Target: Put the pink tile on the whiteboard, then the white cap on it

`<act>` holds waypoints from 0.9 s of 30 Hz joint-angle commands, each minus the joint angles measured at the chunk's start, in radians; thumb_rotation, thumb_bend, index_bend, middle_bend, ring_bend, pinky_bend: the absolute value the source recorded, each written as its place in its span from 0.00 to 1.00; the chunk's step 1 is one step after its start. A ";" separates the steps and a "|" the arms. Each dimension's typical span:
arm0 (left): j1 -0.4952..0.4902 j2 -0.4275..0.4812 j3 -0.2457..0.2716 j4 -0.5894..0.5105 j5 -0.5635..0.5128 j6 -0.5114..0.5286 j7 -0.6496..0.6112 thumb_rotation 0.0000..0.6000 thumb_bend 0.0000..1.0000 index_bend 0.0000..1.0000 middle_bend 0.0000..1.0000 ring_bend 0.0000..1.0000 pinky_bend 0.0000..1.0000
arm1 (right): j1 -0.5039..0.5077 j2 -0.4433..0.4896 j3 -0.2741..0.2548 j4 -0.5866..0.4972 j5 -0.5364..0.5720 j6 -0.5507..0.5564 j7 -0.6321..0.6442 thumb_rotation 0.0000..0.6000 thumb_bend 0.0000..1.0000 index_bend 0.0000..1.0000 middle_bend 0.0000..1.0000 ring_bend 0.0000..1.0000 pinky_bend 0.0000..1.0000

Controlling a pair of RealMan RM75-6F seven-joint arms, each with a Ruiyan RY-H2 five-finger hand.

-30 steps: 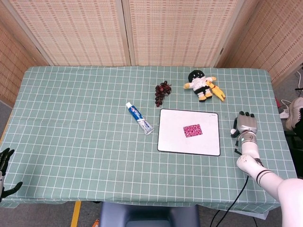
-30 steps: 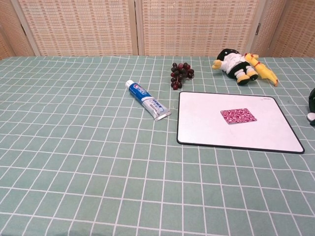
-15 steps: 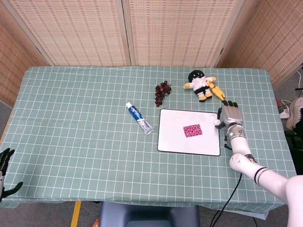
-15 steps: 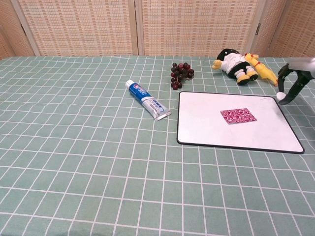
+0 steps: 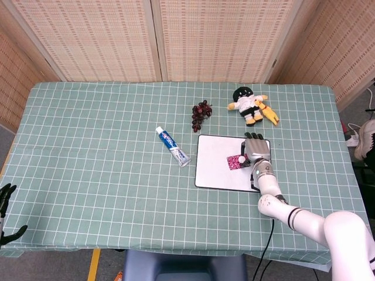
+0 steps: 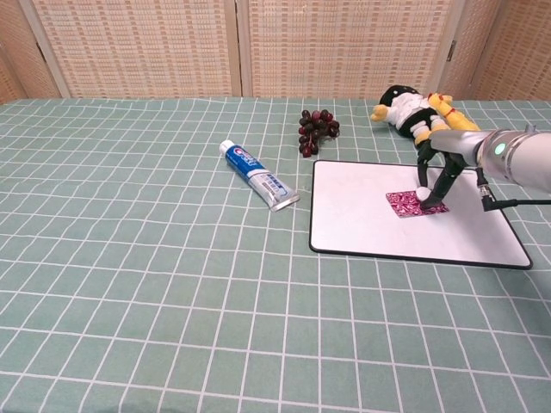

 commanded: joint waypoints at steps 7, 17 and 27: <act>-0.001 -0.001 0.001 -0.003 0.004 0.001 0.003 1.00 0.16 0.00 0.00 0.00 0.00 | -0.003 0.050 -0.012 -0.041 0.013 -0.040 0.008 1.00 0.00 0.35 0.05 0.00 0.00; -0.001 -0.001 0.000 -0.003 0.003 0.002 0.002 1.00 0.16 0.00 0.00 0.00 0.00 | -0.001 0.092 -0.013 -0.088 -0.001 -0.027 0.045 1.00 0.00 0.19 0.05 0.00 0.00; -0.004 -0.001 0.001 -0.012 0.015 0.006 0.012 1.00 0.16 0.00 0.00 0.00 0.00 | -0.202 0.369 -0.065 -0.386 -0.230 0.224 0.172 1.00 0.00 0.18 0.05 0.00 0.00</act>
